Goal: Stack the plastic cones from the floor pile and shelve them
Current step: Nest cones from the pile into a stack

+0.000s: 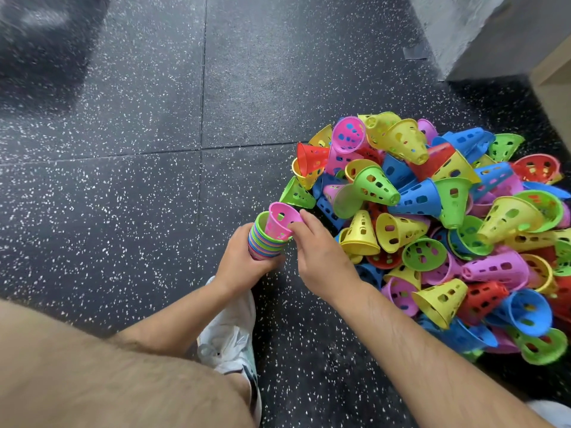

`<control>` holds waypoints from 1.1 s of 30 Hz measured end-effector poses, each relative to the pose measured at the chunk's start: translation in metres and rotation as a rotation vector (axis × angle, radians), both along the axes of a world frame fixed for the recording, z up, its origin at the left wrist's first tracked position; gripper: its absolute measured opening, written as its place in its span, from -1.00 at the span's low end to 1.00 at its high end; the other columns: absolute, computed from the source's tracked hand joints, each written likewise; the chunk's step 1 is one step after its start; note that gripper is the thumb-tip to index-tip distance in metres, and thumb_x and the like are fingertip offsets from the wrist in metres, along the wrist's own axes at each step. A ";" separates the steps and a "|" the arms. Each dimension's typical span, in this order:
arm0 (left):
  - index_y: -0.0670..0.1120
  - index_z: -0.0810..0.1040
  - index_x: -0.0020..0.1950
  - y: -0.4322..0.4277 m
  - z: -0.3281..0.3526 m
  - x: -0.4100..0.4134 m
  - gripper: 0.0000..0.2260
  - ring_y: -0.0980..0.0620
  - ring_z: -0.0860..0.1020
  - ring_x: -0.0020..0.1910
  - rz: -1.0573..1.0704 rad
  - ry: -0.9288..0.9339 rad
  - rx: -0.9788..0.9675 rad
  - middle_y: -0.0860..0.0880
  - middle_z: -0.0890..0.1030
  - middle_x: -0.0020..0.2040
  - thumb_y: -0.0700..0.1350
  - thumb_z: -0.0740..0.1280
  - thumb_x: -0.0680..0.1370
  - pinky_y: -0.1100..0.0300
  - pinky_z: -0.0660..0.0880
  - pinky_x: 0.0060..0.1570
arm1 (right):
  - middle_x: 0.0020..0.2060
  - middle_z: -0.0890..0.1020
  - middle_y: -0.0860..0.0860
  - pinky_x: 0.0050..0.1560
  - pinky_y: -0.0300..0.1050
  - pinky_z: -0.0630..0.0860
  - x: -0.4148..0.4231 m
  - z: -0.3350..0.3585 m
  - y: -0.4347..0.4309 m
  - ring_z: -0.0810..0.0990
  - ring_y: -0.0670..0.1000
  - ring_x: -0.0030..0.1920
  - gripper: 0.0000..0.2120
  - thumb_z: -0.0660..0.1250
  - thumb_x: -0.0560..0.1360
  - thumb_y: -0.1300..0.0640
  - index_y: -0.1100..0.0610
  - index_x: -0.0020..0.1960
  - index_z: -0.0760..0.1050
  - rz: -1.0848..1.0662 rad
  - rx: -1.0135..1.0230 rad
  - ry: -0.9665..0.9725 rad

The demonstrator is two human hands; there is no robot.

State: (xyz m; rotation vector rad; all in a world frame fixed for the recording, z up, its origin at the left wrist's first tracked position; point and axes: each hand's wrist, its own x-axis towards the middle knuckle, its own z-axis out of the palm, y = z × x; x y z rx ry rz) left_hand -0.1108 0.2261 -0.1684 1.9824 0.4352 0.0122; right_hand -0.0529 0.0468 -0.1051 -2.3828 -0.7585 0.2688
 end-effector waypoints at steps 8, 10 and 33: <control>0.36 0.54 0.03 -0.006 0.023 0.016 -0.52 0.03 0.65 -0.06 -0.002 -0.047 -0.016 0.04 0.65 -0.05 -0.08 0.63 0.28 -0.04 0.60 0.01 | 0.42 0.41 0.08 0.42 0.00 0.31 0.015 0.012 0.008 0.33 0.08 0.42 -0.49 0.15 0.51 0.34 0.18 0.46 0.30 0.046 -0.075 0.158; 0.23 0.56 0.03 0.001 0.016 0.016 -0.55 0.02 0.64 -0.11 -0.003 -0.017 -0.024 0.01 0.64 -0.09 -0.11 0.64 0.28 -0.06 0.60 -0.03 | 0.36 0.45 0.04 0.35 -0.01 0.36 0.026 0.014 0.010 0.37 0.07 0.36 -0.48 0.15 0.51 0.32 0.13 0.46 0.28 0.037 -0.108 0.181; 0.15 0.43 0.22 0.020 -0.005 0.015 -0.44 0.02 0.61 0.11 0.020 0.044 -0.078 0.00 0.61 0.13 0.10 0.55 0.28 -0.05 0.56 0.20 | 0.33 0.32 0.15 0.15 0.02 0.38 0.083 -0.011 0.045 0.35 0.20 0.28 -0.61 0.20 0.49 0.36 0.12 0.29 0.39 0.107 -0.588 -0.234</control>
